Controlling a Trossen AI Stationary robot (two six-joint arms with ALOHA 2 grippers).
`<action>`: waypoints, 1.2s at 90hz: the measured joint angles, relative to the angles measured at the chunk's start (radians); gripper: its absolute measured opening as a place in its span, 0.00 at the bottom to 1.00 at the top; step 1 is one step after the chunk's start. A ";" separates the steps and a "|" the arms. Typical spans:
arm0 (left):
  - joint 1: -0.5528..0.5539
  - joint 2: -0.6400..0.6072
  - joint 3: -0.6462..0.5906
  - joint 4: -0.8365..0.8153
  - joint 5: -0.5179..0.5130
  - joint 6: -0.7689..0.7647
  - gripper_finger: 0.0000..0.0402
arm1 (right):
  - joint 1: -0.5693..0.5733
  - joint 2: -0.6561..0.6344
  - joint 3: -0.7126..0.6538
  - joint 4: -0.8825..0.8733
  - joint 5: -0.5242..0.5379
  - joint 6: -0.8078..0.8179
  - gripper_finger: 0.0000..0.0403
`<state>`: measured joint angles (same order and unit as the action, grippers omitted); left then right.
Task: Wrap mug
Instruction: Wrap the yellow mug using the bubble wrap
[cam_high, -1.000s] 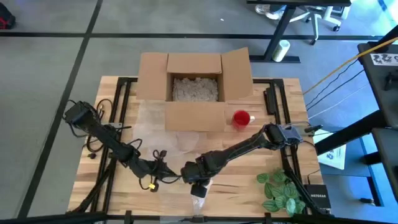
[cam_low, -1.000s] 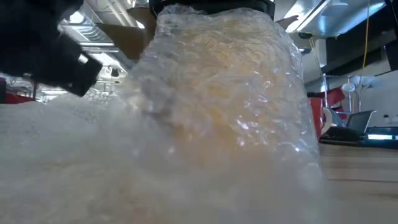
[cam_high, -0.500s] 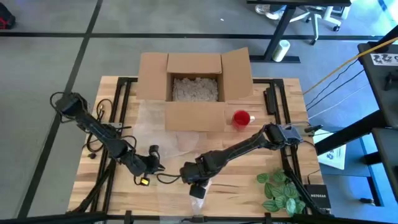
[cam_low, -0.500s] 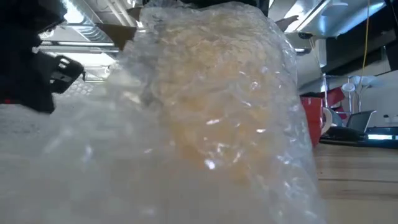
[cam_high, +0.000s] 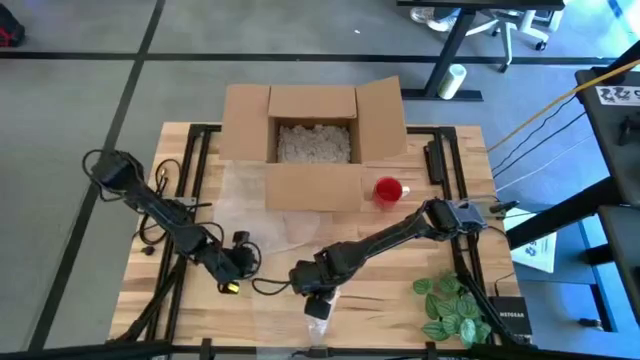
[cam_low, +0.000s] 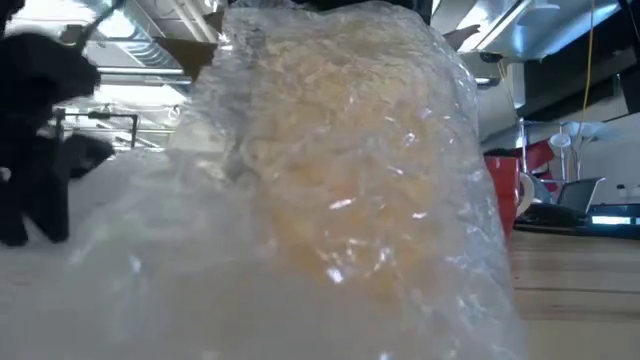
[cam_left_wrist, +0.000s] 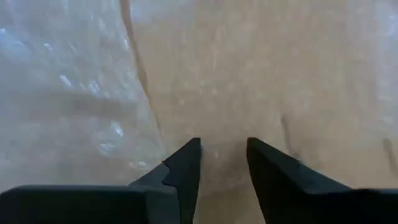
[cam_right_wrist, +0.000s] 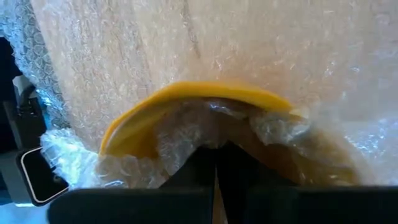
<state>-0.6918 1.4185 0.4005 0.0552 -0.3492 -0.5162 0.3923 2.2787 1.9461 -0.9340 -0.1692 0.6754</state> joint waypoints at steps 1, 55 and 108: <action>0.000 0.006 -0.005 0.015 0.002 -0.003 0.29 | 0.000 0.000 0.000 0.001 0.000 0.000 0.00; 0.034 0.213 0.035 0.824 -0.005 0.251 0.00 | 0.000 0.000 0.000 0.045 0.004 0.002 0.00; 0.116 0.213 0.174 0.824 0.033 0.397 0.00 | 0.001 -0.075 0.000 -0.006 0.020 0.064 0.00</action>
<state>-0.5761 1.6314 0.5749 0.8795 -0.3161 -0.1188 0.3935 2.2038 1.9461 -0.9402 -0.1494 0.7395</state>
